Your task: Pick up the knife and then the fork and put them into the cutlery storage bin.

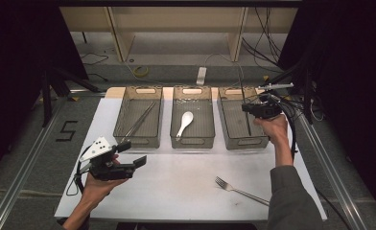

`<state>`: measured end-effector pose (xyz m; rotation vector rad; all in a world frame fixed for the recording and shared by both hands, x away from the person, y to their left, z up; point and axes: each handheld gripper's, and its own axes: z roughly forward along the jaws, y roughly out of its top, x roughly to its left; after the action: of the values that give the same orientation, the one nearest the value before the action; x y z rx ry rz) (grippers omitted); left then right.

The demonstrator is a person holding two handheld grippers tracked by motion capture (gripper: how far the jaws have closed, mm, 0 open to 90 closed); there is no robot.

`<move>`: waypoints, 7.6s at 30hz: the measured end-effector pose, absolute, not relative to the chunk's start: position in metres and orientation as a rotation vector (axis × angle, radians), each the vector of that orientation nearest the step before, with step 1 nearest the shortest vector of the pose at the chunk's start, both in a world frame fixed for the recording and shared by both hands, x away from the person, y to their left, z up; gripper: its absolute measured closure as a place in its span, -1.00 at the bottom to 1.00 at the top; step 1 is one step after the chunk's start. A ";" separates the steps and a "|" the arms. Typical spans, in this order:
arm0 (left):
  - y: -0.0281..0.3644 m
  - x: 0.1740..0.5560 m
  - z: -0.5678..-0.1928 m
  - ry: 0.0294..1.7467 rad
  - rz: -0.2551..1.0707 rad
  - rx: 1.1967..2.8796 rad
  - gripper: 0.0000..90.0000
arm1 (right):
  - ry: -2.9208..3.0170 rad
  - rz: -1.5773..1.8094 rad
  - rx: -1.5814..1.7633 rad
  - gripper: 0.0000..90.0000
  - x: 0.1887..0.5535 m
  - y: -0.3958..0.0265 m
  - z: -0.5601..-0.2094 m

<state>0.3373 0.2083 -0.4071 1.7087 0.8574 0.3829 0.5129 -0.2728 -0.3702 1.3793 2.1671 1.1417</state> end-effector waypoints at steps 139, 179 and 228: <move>0.204 0.336 -0.408 0.839 0.403 1.743 -0.64 | 2.842 0.370 1.081 0.43 0.340 -0.228 -0.448; 0.203 0.336 -0.408 0.835 0.401 1.746 -0.64 | 2.899 0.284 0.993 0.88 0.339 -0.220 -0.454; 0.202 0.337 -0.410 0.844 0.399 1.745 -0.64 | 2.629 0.663 0.942 0.90 0.362 -0.249 -0.390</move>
<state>0.3367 0.2020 -0.4099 1.7454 0.8444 0.3992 0.3620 -0.2487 -0.3899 0.9419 2.6289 0.6632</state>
